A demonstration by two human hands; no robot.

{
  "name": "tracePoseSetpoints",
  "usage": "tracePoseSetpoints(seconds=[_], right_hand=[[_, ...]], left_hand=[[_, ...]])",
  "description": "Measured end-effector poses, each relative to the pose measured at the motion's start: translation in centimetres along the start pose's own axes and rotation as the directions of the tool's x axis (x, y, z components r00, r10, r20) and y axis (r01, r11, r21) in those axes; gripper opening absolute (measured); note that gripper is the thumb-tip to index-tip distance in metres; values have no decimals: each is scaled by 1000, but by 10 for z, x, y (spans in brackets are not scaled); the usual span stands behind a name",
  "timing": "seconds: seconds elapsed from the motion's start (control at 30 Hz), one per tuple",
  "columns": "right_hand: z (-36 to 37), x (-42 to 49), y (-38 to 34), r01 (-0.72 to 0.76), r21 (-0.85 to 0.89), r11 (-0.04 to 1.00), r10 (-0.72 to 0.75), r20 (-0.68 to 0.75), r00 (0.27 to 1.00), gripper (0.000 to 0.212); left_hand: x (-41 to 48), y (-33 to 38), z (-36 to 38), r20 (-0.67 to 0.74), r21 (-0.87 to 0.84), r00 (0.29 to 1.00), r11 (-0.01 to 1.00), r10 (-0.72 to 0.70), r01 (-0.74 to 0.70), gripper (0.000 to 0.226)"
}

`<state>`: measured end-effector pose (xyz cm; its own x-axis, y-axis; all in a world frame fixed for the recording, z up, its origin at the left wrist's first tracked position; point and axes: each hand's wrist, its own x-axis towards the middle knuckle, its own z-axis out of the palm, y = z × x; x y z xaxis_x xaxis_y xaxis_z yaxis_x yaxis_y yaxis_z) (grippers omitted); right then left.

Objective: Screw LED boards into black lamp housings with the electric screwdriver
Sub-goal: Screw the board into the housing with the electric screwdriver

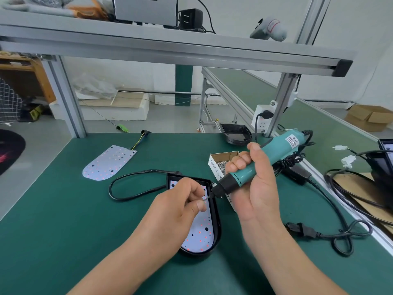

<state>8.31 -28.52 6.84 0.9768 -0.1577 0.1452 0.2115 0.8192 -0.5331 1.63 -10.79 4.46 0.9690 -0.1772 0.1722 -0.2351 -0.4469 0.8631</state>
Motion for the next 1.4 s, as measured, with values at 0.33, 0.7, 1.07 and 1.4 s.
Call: tracePoseSetpoints(seconds=[0.33,0.7,1.07,1.4], right_hand=[[0,3,-1,-26,64,998,28,-28,999,14],[-4,2,-1,-55,-17,998,55,-6,998,11],[-6,-6,17,-122,-219,968,157,150,976,7],[-3,-16,26,-132,-305,943,208,231,950,6]], left_hand=[[2,-5,-1,-31,41,998,997,59,-57,21],[28,-25,-37,-308,134,893,915,-327,381,52],[37,-51,-34,52,220,914,898,-401,381,47],[38,-55,-29,35,145,903,897,-428,419,42]])
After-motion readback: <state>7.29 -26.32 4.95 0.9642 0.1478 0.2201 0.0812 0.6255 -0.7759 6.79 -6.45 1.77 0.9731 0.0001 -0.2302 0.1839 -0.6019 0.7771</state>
